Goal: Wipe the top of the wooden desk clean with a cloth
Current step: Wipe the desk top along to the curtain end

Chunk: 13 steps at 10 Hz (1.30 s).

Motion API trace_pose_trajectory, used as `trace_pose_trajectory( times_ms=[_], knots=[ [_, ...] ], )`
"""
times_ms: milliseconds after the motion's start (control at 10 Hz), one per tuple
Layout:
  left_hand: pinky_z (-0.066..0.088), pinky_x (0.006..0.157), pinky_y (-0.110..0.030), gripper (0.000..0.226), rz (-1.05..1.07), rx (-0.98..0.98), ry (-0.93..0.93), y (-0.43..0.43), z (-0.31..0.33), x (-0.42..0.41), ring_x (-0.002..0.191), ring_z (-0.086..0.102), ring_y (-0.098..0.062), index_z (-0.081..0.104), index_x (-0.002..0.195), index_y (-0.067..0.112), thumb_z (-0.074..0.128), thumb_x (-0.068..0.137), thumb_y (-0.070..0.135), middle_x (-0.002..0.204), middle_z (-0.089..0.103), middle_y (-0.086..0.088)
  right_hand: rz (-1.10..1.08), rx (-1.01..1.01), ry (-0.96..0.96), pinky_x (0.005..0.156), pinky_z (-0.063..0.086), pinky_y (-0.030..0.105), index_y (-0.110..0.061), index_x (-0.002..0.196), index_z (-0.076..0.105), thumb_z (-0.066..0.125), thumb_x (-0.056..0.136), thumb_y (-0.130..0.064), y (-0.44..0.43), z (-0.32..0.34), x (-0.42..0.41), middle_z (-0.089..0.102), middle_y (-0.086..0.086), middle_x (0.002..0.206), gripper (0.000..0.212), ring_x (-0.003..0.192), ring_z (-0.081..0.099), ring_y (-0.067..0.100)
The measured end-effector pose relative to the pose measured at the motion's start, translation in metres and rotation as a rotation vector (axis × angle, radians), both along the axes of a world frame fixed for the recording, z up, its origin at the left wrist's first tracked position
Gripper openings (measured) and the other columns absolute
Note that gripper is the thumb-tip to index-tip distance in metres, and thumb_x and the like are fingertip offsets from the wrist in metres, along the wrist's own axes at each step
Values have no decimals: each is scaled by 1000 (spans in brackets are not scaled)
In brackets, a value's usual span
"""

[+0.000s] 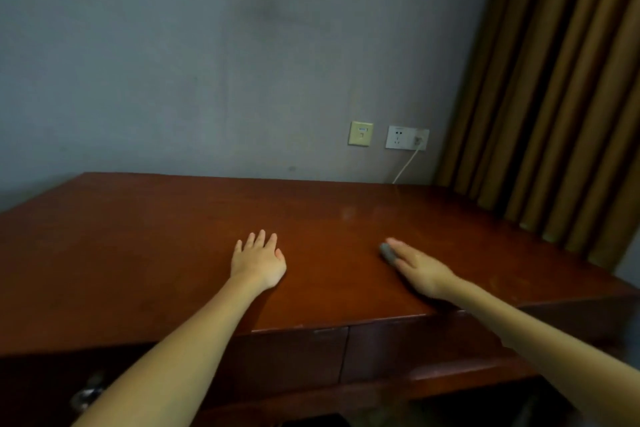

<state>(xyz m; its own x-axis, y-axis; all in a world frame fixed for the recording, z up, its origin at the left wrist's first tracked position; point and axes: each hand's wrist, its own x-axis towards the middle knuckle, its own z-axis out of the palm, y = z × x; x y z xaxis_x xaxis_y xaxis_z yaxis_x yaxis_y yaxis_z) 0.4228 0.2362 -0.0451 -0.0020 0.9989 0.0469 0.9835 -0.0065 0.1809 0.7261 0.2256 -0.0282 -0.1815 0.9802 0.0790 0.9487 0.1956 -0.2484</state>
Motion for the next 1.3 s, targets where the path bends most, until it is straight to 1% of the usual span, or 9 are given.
trace_pose_trajectory(
  times_ms=[200,300,400,500,600,800,1000,1200,1300],
  knots=[
    [1,121,-40,53,6,6,-2,1,-1,1,149,0,-20,6,154,22,14,103,36,161,0,-3,-424,0,64,119,18,40,-10,150,21,29,102,-29,61,-1,38,20,10,157,53,144,22,25],
    [2,121,-39,53,10,7,-7,2,-2,1,149,1,-20,7,154,23,14,103,36,161,0,-2,-380,26,57,111,33,44,-10,141,36,34,98,-28,72,-2,-15,39,12,147,47,133,41,28],
    [3,121,-39,53,12,11,-8,3,-3,0,149,2,-20,8,154,23,15,103,36,161,2,-2,-172,20,39,114,29,41,-12,143,32,29,100,-36,56,-2,-85,34,11,151,50,137,36,27],
    [4,121,-39,53,20,20,-11,4,-2,1,149,4,-20,11,154,23,16,103,36,161,4,-2,101,23,-6,119,15,34,-15,151,17,27,102,-33,18,-3,-136,17,3,159,53,146,19,17],
    [5,121,-39,53,31,32,-16,5,-3,0,148,5,-20,13,154,22,18,103,34,161,6,-2,300,60,-19,118,9,26,-16,152,15,28,103,-30,-32,-6,-142,15,0,159,53,147,13,12],
    [4,121,-40,53,12,14,-7,4,-3,-1,148,4,-21,10,154,22,16,103,35,161,4,-3,184,136,0,110,8,12,-27,151,19,32,102,-35,-83,-9,-58,19,-12,157,51,144,15,2],
    [4,121,-40,53,25,10,9,6,-4,0,148,4,-21,9,154,22,14,103,36,161,4,-3,-108,-4,34,117,15,30,-18,152,18,27,102,-39,-16,0,4,17,-1,159,55,146,15,13],
    [5,121,-40,52,29,20,9,5,-2,1,148,4,-20,11,154,23,15,103,36,161,5,-3,-123,18,1,118,13,35,-12,152,13,25,102,-34,20,-1,-59,12,5,160,55,147,14,20],
    [6,120,-40,52,27,29,7,4,-2,1,148,6,-21,12,154,23,17,103,36,161,7,-3,52,33,-9,119,13,33,-15,152,14,30,101,-35,-4,-6,-101,13,3,160,57,147,14,18]
  ],
)
